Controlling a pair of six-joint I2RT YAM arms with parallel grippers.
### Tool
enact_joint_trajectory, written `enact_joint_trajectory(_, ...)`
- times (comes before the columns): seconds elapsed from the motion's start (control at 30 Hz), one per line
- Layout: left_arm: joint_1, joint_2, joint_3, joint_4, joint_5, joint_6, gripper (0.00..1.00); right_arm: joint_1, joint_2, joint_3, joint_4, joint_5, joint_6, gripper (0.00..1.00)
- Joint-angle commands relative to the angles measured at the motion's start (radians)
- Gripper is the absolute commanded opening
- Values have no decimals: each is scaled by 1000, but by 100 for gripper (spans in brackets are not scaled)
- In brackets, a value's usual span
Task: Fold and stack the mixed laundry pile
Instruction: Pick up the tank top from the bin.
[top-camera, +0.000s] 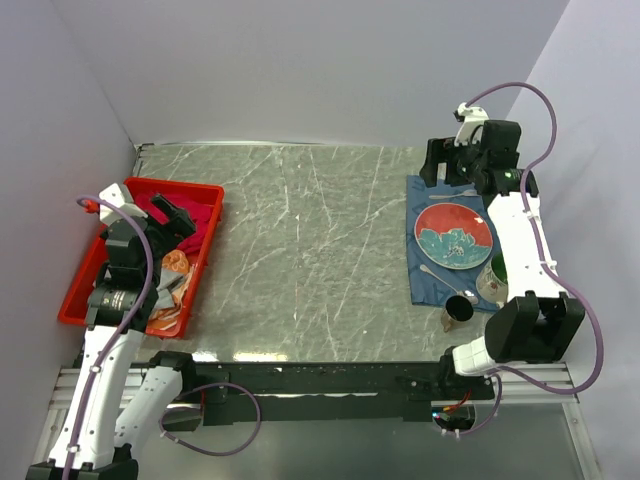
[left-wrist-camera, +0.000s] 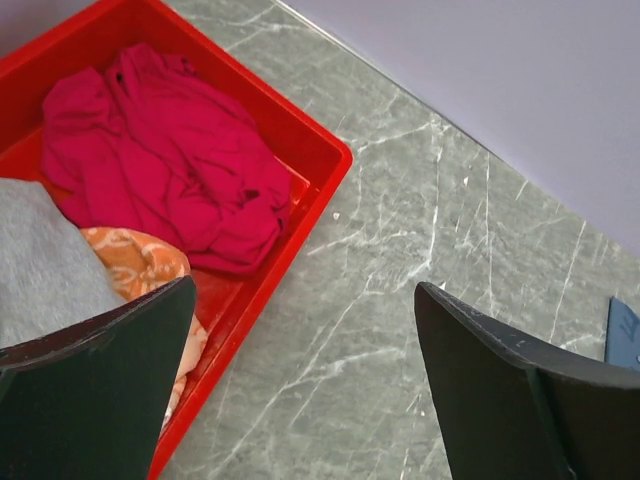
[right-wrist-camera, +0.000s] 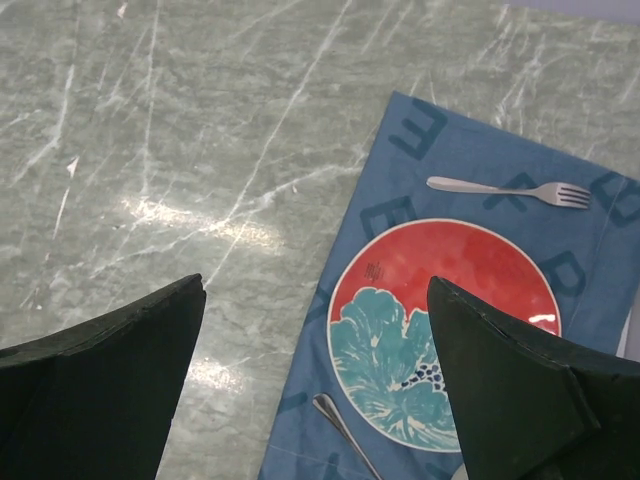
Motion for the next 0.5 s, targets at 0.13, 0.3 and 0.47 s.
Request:
enact_joint_trajectory(0.13, 1, -15, 20, -59, 11, -96, 97, 48, -98, -81, 49, -448, -290, 100)
enact_joint_trajectory(0.3, 2, -32, -19, -112, -30, -157, 97, 179, -71, -126, -170, -709, -625, 100)
enact_joint_trajectory(0.47, 2, -22, -53, -197, -93, -237, 97, 298, -29, -207, -220, -760, -851, 100)
